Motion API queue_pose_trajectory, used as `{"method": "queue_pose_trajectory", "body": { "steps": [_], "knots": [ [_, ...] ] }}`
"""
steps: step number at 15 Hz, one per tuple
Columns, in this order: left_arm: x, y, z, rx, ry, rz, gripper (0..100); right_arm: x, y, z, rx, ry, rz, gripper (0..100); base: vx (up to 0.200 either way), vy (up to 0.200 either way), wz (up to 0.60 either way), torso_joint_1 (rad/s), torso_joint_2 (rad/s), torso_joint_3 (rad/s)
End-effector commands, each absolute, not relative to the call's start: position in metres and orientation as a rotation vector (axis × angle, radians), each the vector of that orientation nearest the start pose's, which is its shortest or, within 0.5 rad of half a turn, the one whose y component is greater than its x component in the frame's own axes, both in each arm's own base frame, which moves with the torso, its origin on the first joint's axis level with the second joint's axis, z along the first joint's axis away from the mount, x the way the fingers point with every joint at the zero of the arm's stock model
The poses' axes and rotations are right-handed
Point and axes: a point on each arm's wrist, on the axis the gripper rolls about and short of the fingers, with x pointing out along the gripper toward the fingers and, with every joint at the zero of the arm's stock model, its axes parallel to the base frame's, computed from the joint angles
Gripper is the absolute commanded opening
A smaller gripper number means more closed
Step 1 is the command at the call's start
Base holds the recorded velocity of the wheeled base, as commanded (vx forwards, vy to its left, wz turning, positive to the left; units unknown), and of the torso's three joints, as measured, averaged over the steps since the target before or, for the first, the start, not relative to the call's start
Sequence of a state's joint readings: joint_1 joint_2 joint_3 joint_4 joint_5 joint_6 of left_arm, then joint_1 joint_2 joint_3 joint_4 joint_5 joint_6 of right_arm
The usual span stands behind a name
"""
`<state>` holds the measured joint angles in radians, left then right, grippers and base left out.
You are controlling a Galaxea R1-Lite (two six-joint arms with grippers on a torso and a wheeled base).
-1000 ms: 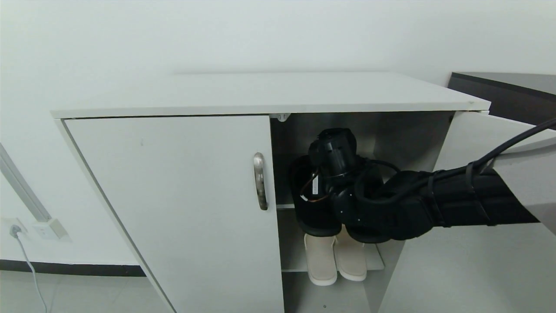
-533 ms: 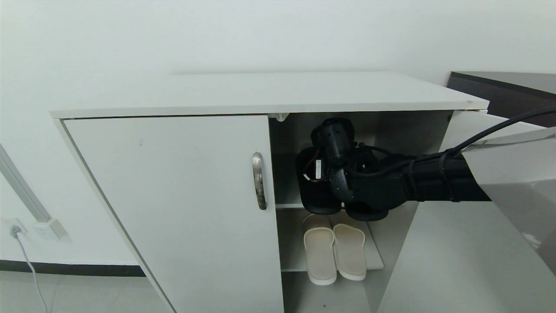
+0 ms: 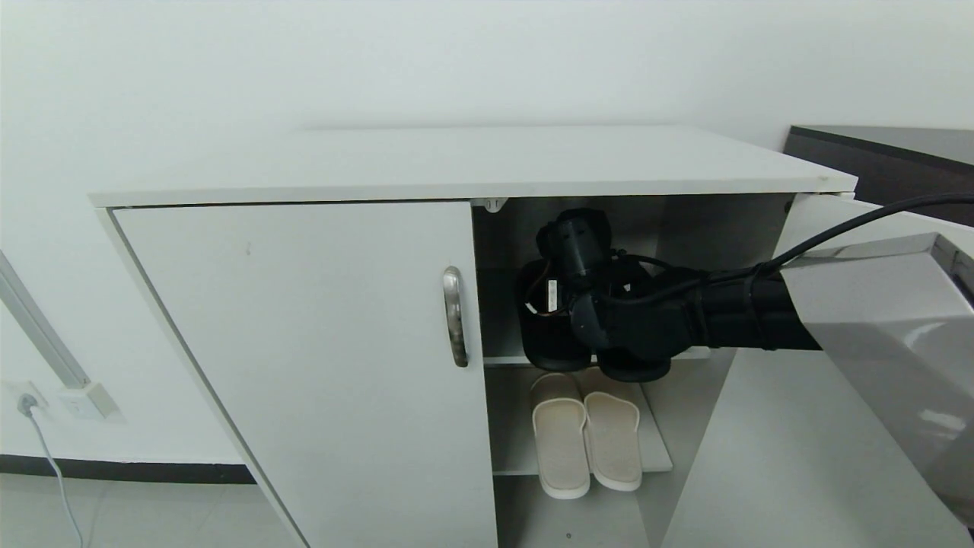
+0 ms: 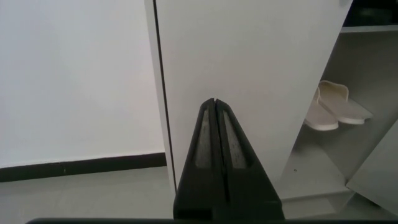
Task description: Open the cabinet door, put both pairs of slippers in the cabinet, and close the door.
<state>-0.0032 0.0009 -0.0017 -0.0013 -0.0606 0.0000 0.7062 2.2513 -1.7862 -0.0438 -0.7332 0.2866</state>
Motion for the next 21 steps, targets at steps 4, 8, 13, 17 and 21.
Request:
{"method": "queue_pose_trajectory", "body": {
  "steps": [4,8,13,17,21],
  "knots": [
    [-0.023,-0.001,0.076,-0.001,-0.001,-0.066,0,0.368,0.29,0.178,0.003,0.317,-0.081,0,0.0,0.0,0.0,0.0,0.0,0.0],
    [-0.023,-0.001,0.076,-0.001,-0.001,-0.063,0,0.367,0.289,0.173,-0.009,0.33,-0.083,100,0.0,0.0,0.0,0.0,0.0,0.0],
    [-0.023,-0.001,0.076,-0.003,-0.001,-0.064,0,0.343,0.287,0.185,-0.018,0.333,-0.06,100,0.0,0.0,0.0,0.0,0.0,0.0],
    [-0.023,-0.001,0.076,-0.005,-0.001,-0.064,0,0.31,0.282,0.195,-0.027,0.335,-0.039,100,0.0,0.0,0.0,0.0,0.0,0.0],
    [-0.023,-0.001,0.076,-0.005,-0.001,-0.063,0,0.286,0.276,0.203,-0.017,0.323,-0.024,100,0.0,0.0,0.0,0.0,0.0,0.0]
  ]
}}
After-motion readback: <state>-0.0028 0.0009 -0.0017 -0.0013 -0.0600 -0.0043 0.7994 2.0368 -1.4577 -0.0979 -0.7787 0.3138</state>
